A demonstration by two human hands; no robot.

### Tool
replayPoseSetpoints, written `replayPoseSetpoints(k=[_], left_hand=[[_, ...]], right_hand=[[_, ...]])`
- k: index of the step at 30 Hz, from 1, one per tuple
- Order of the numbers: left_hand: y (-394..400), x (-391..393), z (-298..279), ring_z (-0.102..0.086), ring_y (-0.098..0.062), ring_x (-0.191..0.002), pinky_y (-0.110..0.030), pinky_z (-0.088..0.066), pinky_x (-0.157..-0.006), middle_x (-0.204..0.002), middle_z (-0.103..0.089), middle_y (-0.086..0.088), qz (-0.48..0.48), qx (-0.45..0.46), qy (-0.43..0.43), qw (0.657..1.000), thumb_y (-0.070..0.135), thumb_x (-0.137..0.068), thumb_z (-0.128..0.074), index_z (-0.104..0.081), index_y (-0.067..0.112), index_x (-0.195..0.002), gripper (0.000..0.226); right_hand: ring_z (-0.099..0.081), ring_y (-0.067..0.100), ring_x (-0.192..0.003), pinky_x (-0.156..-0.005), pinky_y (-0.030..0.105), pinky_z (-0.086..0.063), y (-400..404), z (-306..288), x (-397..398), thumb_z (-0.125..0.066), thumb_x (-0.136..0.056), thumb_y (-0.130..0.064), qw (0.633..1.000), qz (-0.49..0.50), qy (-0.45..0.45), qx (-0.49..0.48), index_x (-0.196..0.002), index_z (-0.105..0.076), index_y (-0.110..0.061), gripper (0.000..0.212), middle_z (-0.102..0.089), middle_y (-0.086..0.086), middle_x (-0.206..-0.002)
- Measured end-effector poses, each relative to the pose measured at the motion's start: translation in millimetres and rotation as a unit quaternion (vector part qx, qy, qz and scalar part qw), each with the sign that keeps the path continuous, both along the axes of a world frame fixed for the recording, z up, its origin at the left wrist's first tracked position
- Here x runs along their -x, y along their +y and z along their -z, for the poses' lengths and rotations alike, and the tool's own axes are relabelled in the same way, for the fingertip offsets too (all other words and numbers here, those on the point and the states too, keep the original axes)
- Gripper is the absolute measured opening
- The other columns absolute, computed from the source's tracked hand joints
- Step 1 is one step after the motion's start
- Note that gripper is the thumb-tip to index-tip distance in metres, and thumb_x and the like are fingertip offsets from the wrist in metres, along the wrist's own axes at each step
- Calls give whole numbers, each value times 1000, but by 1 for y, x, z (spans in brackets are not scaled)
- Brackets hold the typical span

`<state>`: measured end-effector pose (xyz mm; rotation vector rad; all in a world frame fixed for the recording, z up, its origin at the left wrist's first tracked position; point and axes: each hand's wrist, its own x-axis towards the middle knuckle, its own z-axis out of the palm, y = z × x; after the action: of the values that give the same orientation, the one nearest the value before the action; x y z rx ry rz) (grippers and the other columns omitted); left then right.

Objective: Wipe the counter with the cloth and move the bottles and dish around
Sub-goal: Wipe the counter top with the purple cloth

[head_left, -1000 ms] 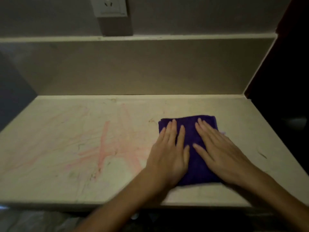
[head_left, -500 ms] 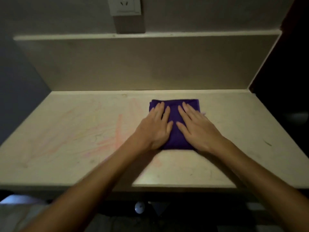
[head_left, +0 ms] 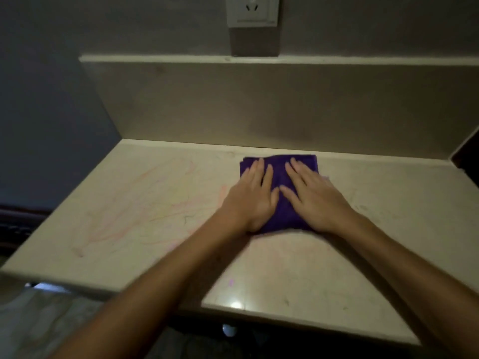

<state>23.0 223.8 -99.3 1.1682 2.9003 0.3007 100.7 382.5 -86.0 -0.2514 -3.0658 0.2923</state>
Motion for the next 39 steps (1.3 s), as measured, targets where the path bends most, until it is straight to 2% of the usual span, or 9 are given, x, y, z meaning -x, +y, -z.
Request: replayPoseSetpoints(k=[3,7,14,18,23,27,31,35,39], left_hand=[[19,59,-1,-9,-34,-159,-43,-9,-129,-171,-8,-23,-3,51,-6,999,41,-111,-18,-12,1,-164,66],[15,60,-4,-8,-34,-159,-43,-9,-130,-171,-6,-22,7,71,-7,997,42,-111,-17,-11,2,-164,67],[-79,-104,-3,-11,-34,-159,-46,-13,-130,-170,-10,-24,14,16,-13,1000,42,-105,-12,-18,0,-162,71],[-111,-143,1,-12,-29,-159,-49,-15,-127,-170,-11,-19,19,3,20,1000,43,-107,-18,-20,3,-162,68],[-85,-76,-4,1,-23,-161,-35,4,-129,-172,3,-14,24,0,3,1000,41,-109,-17,-7,7,-165,66],[-43,41,-5,-9,-32,-160,-40,-7,-130,-171,-7,-22,-10,30,8,999,41,-111,-20,-13,2,-164,66],[-28,86,-6,-6,-32,-160,-42,-8,-130,-172,-3,-21,-15,70,-23,997,41,-111,-18,-10,2,-164,66],[-57,40,-12,-5,-32,-160,-40,-7,-130,-172,-4,-21,17,65,-9,998,41,-111,-19,-10,3,-164,66],[-128,-64,-8,-9,-34,-160,-44,-11,-130,-170,-9,-24,48,46,3,998,41,-107,-14,-16,1,-163,69]], right_hand=[[-14,20,-157,-126,41,-15,19,6,56,-19,-105,-55,1000,3,-16,-17,-163,-16,-15,70,-13,4,-171],[-9,19,-158,-128,40,-10,14,5,50,-17,-106,-55,1000,-6,-20,-16,-163,-12,-15,70,-8,4,-172],[4,5,-156,-126,30,-2,-65,3,-109,-13,-103,-59,998,-52,6,29,-163,-1,-30,68,7,-11,-170],[22,-3,-151,-125,25,6,-94,-1,-146,9,-92,-64,997,-62,-33,21,-158,18,-37,72,28,-20,-163],[4,2,-156,-127,30,-4,-77,-2,-74,-1,-97,-64,999,-40,-5,15,-162,2,-34,72,10,-16,-168],[-13,16,-157,-125,36,-13,-40,4,41,-17,-103,-57,1000,-15,-2,-15,-163,-15,-18,72,-11,1,-171],[-11,20,-158,-126,41,-13,-30,7,85,-20,-106,-53,999,-1,-22,-37,-163,-13,-16,68,-10,5,-172],[-8,18,-158,-126,39,-9,-55,1,31,-19,-106,-54,1000,-14,-13,-20,-164,-10,-21,67,-6,2,-172],[0,9,-158,-129,38,-11,-112,2,-78,-16,-104,-59,998,-55,6,0,-163,-5,-31,67,0,-8,-171]])
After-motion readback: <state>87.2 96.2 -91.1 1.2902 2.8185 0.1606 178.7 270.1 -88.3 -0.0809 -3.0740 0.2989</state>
